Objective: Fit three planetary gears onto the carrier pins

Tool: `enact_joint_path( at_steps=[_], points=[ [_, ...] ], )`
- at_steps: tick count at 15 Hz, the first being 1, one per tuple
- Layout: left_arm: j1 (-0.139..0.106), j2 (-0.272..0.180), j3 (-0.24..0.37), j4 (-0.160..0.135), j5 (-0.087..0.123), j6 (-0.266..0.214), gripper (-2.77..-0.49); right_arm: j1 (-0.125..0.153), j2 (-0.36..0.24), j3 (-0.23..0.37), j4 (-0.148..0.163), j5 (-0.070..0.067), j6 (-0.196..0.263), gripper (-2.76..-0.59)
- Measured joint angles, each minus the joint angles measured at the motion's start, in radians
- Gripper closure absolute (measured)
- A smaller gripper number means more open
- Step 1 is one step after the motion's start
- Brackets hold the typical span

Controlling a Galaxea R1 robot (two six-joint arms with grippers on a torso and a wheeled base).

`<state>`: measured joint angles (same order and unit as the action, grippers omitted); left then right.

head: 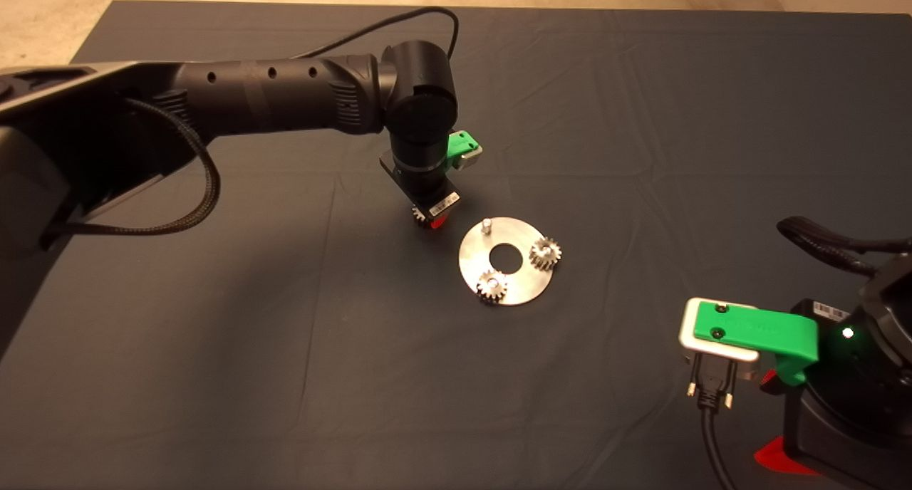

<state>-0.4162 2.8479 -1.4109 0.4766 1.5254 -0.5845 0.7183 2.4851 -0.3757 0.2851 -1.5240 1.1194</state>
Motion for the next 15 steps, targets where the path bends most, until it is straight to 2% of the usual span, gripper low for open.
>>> enact_joint_path(
  at_steps=[6,15],
  points=[
    [0.0,0.0,-0.02,0.021,0.0,0.0,-1.89,0.0,0.0,0.0,0.0,0.0,0.0,-1.47],
    [0.0,0.003,-0.036,0.022,0.0,0.0,-1.89,0.0,0.017,0.0,0.0,0.0,0.0,-1.47]
  ],
)
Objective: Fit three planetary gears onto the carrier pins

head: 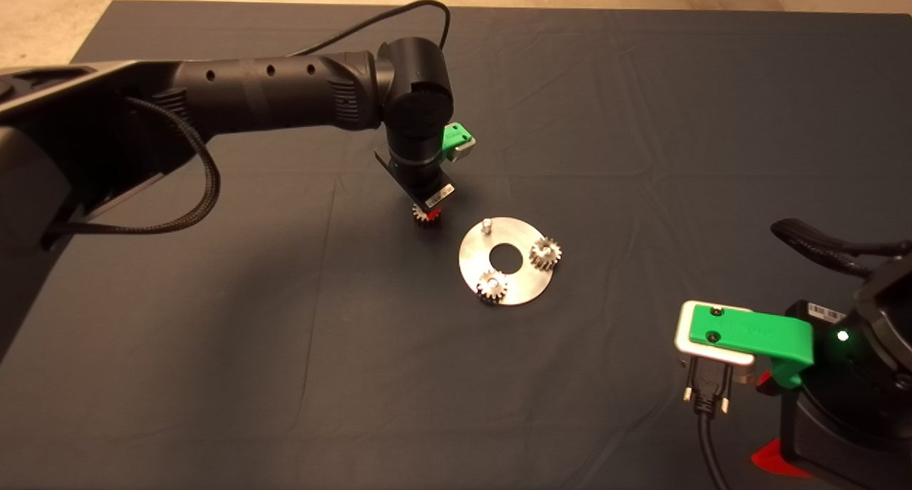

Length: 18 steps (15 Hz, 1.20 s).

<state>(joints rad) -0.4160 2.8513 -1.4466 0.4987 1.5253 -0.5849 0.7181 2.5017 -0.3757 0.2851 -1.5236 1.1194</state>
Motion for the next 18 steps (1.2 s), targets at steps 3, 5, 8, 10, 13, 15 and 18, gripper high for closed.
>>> enact_joint_path(
  at_steps=[3,5,8,10,13,15,18],
  points=[
    [0.0,0.005,0.0,-0.001,0.0,-0.006,-1.89,0.0,0.0,0.0,0.0,0.0,0.0,-1.47],
    [0.0,0.008,0.0,-0.001,0.0,-0.014,-1.89,0.0,0.0,0.0,0.0,0.0,0.0,-1.47],
    [0.0,0.011,0.0,-0.005,0.0,-0.028,-1.89,0.0,0.0,0.0,0.0,0.0,0.0,-1.47],
    [0.0,0.011,0.0,-0.005,0.0,-0.034,-1.89,0.0,0.0,0.0,0.0,-0.001,0.0,-1.47],
    [0.0,0.011,0.0,-0.009,0.0,-0.039,-1.89,0.0,0.001,0.0,0.0,-0.001,0.0,-1.47],
    [0.0,0.011,0.0,-0.009,0.0,-0.04,-1.89,0.0,0.001,0.0,0.0,-0.001,0.0,-1.47],
    [0.0,0.011,0.0,-0.014,0.0,-0.046,-1.89,0.0,0.001,0.0,0.0,-0.001,0.0,-1.47]
  ],
)
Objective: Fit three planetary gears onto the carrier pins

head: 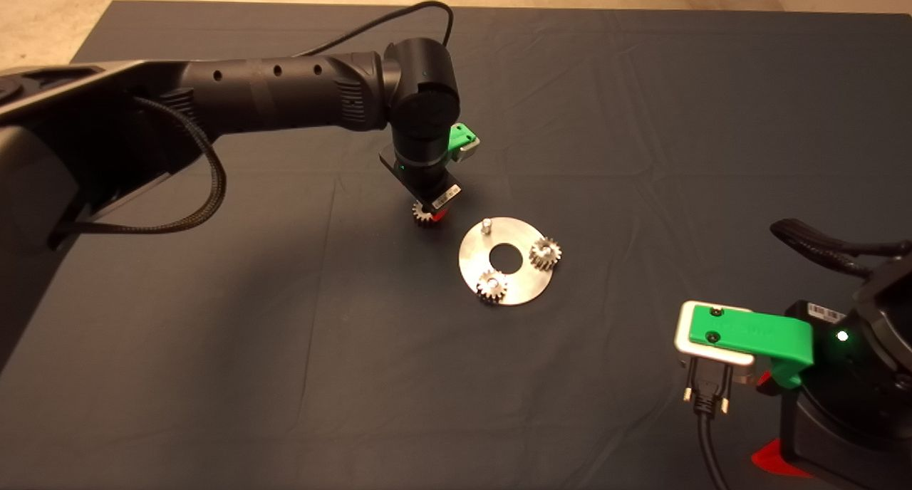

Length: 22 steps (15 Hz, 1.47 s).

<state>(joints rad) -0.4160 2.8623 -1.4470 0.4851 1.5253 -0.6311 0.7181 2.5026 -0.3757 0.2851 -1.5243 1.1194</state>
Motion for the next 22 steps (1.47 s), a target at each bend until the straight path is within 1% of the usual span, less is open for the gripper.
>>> enact_joint_path(
  at_steps=[7,11,16,22],
  points=[
    [0.0,0.0,0.0,-0.028,0.0,-0.008,-1.89,0.0,0.0,0.0,0.0,0.0,0.0,-1.47],
    [0.0,0.0,0.0,-0.039,0.0,-0.016,-1.89,0.0,0.002,0.0,0.0,0.0,0.0,-1.47],
    [0.0,0.0,0.0,-0.068,0.0,-0.025,-1.89,0.0,0.008,0.0,0.0,0.0,0.0,-1.47],
    [0.0,-0.007,0.0,-0.075,0.0,-0.026,-1.89,0.0,0.011,0.0,0.0,0.0,0.0,-1.47]
  ],
)
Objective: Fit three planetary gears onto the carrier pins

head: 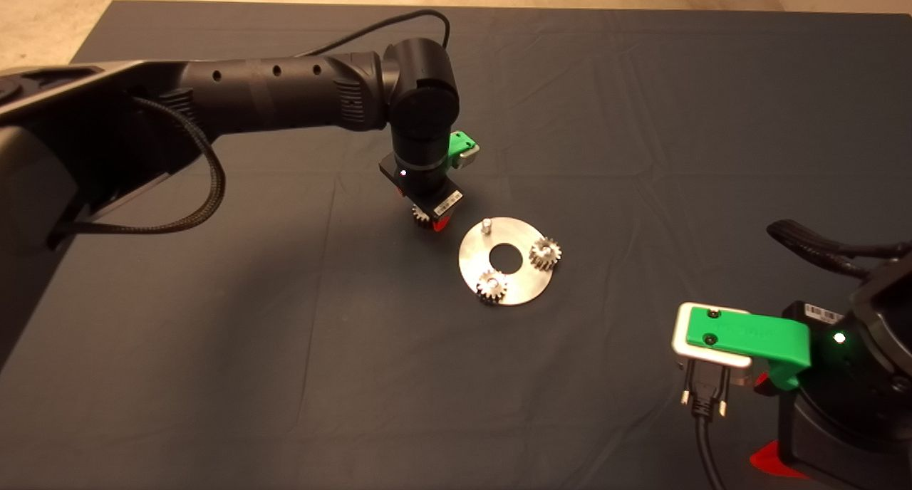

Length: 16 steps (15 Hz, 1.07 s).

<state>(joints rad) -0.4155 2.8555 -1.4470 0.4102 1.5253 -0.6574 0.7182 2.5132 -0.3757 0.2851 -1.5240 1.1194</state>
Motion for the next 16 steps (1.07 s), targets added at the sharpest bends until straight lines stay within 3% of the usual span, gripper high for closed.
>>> enact_joint_path(
  at_steps=[6,8,10,13,16],
  points=[
    [0.005,-0.008,0.0,-0.001,-0.001,-0.011,-1.89,0.0,0.008,0.0,0.0,-0.001,0.0,-1.47],
    [0.022,-0.011,0.0,0.0,-0.001,-0.019,-1.89,0.0,0.02,0.002,0.0,0.001,0.0,-1.47],
    [0.035,-0.013,0.0,-0.001,-0.016,-0.025,-1.88,0.0,0.02,0.002,0.0,0.001,0.0,-1.47],
    [0.035,-0.01,-0.005,0.001,-0.04,-0.027,-1.89,0.0,0.021,0.002,0.0,0.0,0.0,-1.47],
    [0.035,-0.012,-0.005,0.002,-0.043,-0.027,-1.89,0.0,0.036,0.002,0.0,0.001,0.0,-1.47]
  ],
)
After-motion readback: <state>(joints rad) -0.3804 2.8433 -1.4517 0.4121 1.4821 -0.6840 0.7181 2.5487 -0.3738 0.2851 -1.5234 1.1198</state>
